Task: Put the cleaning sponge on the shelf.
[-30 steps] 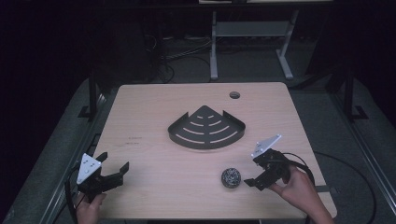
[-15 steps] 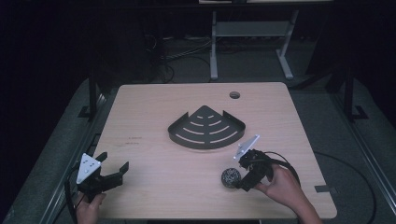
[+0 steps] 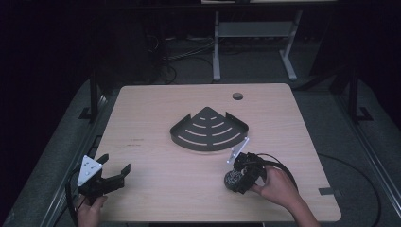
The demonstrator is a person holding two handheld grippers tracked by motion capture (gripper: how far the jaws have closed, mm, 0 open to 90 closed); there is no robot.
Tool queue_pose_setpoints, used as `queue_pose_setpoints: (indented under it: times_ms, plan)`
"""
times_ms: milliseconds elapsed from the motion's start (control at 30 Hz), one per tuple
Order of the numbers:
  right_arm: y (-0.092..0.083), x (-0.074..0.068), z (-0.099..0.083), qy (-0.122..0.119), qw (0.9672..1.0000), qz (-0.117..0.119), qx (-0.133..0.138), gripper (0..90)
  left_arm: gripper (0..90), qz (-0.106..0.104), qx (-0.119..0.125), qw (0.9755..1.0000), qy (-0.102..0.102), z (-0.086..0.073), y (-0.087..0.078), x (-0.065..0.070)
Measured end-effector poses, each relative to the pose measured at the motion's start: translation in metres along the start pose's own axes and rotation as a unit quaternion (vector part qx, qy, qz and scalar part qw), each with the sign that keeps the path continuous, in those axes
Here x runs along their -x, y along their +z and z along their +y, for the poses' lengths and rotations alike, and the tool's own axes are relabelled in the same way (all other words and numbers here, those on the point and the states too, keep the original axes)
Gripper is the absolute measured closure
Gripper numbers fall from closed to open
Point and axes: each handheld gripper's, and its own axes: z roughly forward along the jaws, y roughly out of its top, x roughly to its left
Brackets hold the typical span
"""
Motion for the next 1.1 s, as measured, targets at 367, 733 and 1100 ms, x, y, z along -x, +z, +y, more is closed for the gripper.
queue_pose_setpoints:
  times_ms: [367, 733, 1100]
  plan:
    - [0.013, 0.0, 0.005, -0.012, 0.9995, 0.002, -0.029, 24.4, 13.3, 0.0, 0.0, 1.0, -0.001, 0.0, 0.0, -0.001]
    - [0.011, 0.001, 0.004, -0.013, 0.9994, 0.019, -0.027, 33.8, 13.2, 0.001, 0.0, 1.0, -0.001, 0.0, 0.0, 0.0]
    - [-0.003, 0.003, 0.004, -0.009, 0.9997, 0.016, -0.013, 34.1, 13.2, 0.002, 0.001, 1.0, 0.0, 0.001, -0.001, -0.001]
